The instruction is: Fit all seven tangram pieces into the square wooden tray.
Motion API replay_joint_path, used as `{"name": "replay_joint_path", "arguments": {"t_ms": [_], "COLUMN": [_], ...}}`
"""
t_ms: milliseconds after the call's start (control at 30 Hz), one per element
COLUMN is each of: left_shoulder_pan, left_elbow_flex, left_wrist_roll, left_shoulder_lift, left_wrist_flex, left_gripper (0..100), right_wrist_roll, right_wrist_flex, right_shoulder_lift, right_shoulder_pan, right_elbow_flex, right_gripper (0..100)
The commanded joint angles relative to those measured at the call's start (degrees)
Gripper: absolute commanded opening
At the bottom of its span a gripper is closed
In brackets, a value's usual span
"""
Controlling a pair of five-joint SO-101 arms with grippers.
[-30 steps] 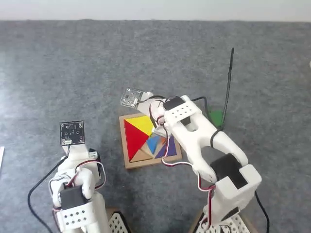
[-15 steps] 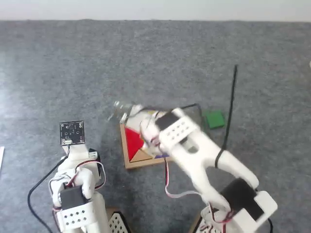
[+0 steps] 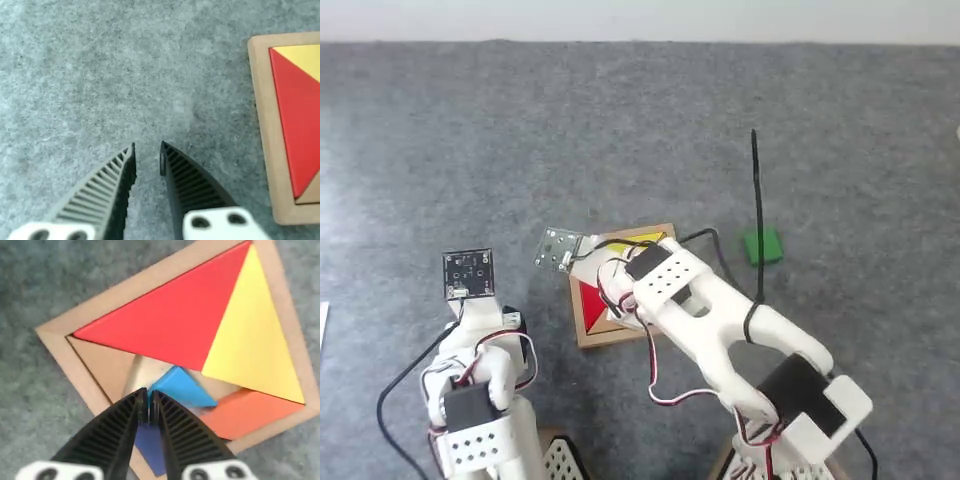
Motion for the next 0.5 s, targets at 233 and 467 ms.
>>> {"name": "replay_joint_path", "arguments": {"t_ms": [233, 467], "left_shoulder_pan": [-0.4, -0.4], "left_elbow_flex": [-0.7, -0.7], "left_wrist_roll": [-0.1, -0.1], "left_shoulder_lift": [-1.1, -1.1], "left_wrist_flex": [0.2, 0.2], "left_gripper": [8, 8], "right_wrist_roll": [7.3, 6.4], "right_wrist_flex": [2.2, 7.5], "right_shoulder_lift": [-0.3, -5.4], "right_shoulder_pan": [9.3, 2.3], "right_elbow_flex": [-4.7, -3.9], "right_gripper": [3.6, 3.6]}}
